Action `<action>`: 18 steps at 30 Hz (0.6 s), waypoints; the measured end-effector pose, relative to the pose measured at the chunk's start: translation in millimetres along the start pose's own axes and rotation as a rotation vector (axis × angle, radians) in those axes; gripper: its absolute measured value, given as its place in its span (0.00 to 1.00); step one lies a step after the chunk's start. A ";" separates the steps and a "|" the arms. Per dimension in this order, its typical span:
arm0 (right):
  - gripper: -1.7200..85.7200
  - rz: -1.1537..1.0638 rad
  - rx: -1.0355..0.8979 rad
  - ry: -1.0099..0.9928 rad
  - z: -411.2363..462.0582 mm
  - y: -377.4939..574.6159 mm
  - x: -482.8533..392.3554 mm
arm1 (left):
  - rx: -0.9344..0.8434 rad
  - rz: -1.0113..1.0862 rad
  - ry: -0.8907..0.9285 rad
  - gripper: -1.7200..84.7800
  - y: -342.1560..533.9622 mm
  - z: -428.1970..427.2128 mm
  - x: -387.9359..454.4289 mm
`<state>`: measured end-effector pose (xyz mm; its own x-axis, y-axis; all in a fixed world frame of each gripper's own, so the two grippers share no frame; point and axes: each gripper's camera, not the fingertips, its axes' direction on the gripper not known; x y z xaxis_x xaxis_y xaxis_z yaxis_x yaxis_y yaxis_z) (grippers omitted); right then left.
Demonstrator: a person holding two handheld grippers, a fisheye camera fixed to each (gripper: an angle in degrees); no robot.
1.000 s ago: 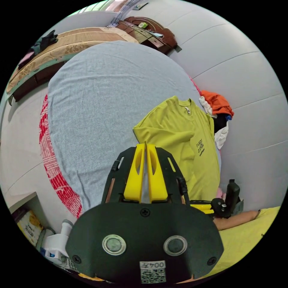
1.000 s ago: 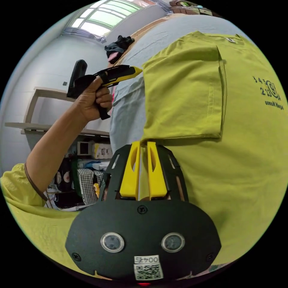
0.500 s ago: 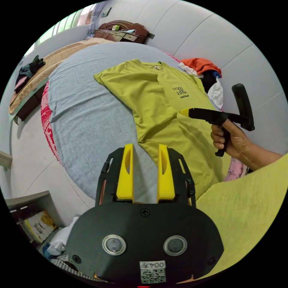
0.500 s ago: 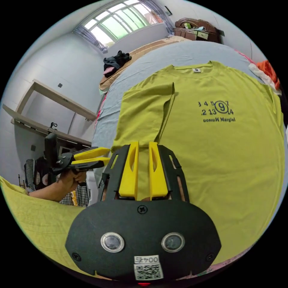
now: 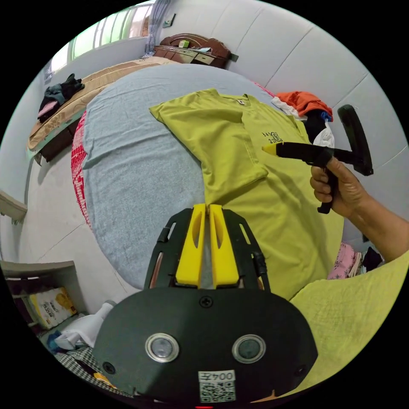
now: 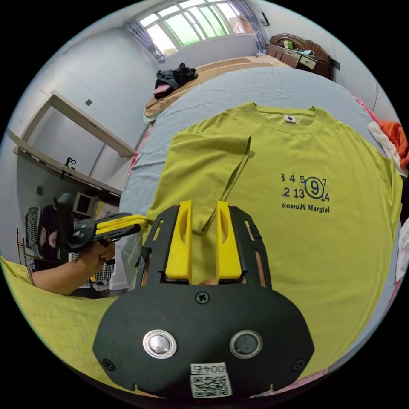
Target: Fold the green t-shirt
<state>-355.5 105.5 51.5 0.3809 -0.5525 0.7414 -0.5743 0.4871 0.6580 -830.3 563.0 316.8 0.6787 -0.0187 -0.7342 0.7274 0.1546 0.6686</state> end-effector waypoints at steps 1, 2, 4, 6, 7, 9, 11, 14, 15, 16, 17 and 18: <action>0.12 -0.008 -0.029 0.017 7.9 -0.5 2.3 | 0.007 0.000 0.000 0.04 2.5 0.6 0.8; 0.11 -0.015 -0.062 0.053 14.4 0.4 3.2 | 0.013 0.001 0.001 0.04 5.4 1.7 2.4; 0.11 -0.009 -0.056 0.070 10.5 4.3 3.1 | 0.005 0.000 0.015 0.04 7.0 3.4 3.1; 0.11 -0.019 0.006 0.042 -3.6 10.8 -0.5 | -0.014 -0.018 0.034 0.04 7.6 5.8 2.0; 0.11 -0.050 0.024 0.026 -7.6 14.3 -4.8 | -0.016 -0.017 0.036 0.04 8.1 6.7 2.2; 0.12 -0.093 -0.031 0.051 3.9 16.3 -9.1 | -0.016 -0.013 0.027 0.04 11.2 9.5 4.2; 0.12 -0.097 -0.065 0.083 14.2 21.3 -2.6 | -0.019 -0.015 0.018 0.04 13.5 11.5 6.6; 0.11 -0.030 -0.036 0.043 -4.0 24.4 20.7 | -0.034 -0.019 0.009 0.04 15.4 13.6 11.0; 0.11 -0.021 -0.018 0.034 -10.2 25.4 25.3 | -0.040 -0.021 0.008 0.04 16.2 14.0 12.8; 0.11 -0.011 0.020 0.010 -22.2 25.2 34.6 | -0.041 -0.025 0.004 0.04 16.9 13.8 13.4; 0.11 -0.004 0.028 -0.017 -30.0 22.3 43.6 | -0.041 -0.034 -0.005 0.04 18.8 12.2 14.5; 0.10 -0.005 0.030 -0.034 -32.6 20.2 47.6 | -0.029 -0.037 -0.012 0.05 21.0 8.0 17.1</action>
<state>-325.3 111.1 104.4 0.3592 -0.5776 0.7331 -0.5945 0.4639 0.6568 -802.6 558.1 319.2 0.6529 -0.0371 -0.7566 0.7488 0.1822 0.6373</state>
